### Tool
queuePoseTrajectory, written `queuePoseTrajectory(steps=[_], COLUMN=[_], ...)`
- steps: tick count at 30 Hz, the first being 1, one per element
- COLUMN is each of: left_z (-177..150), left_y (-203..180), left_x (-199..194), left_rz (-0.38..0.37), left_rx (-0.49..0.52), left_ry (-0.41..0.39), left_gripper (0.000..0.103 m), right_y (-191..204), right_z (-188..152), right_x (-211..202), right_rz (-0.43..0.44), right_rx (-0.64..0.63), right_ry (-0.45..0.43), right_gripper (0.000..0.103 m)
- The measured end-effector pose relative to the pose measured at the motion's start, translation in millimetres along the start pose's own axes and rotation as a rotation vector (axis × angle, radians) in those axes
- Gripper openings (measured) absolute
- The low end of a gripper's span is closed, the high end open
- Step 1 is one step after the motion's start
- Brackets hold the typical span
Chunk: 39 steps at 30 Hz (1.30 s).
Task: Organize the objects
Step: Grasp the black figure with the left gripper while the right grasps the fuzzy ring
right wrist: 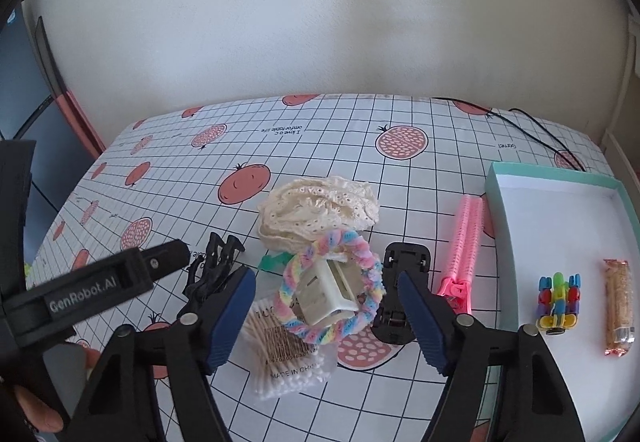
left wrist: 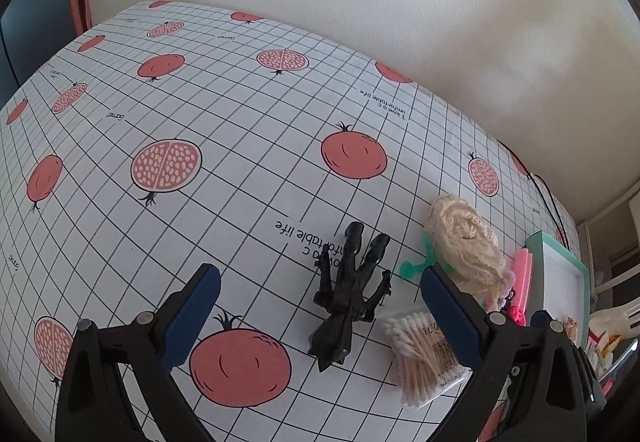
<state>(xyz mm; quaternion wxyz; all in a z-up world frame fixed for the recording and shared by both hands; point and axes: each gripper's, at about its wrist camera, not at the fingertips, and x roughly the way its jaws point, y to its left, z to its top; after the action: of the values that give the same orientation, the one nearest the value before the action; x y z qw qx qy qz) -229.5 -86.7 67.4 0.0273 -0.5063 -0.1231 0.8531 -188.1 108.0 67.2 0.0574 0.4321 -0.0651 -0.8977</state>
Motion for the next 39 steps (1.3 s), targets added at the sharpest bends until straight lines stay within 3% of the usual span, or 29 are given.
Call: queuePoseTrajectory(steps=[11,23,29,34,39], left_z=[0.0,1.2,0.6,-1.7,-3.4], left_y=[3.2,-3.2,-7.7,-9.7,-9.5], left_x=[18.9,29.8,36.3,42.8,47.4], left_rz=[-0.009,-0.044,-0.045,-0.038,-0.032], left_rx=[-0.021,-0.029,-0.015,-0.002,0.003], left_ry=[0.038,0.068,0.082,0.108,0.119], left_gripper=[0.095,0.082,0.072,0.057,0.047], right_y=[0.8,-2.9,1.5,0.5,-3.5], right_z=[11.5,20.5,22.0,22.6,23.8], right_x=[9.5,20.1,26.0,31.9,33.1], right_rz=[0.036,0.067,0.071,0.081,0.097], right_rx=[0.047,0.101,0.098,0.103,0.114], right_ry=[0.033,0.074,0.091,0.115,0.131], right_gripper=[0.061,0.048,0.035,0.022,0.015])
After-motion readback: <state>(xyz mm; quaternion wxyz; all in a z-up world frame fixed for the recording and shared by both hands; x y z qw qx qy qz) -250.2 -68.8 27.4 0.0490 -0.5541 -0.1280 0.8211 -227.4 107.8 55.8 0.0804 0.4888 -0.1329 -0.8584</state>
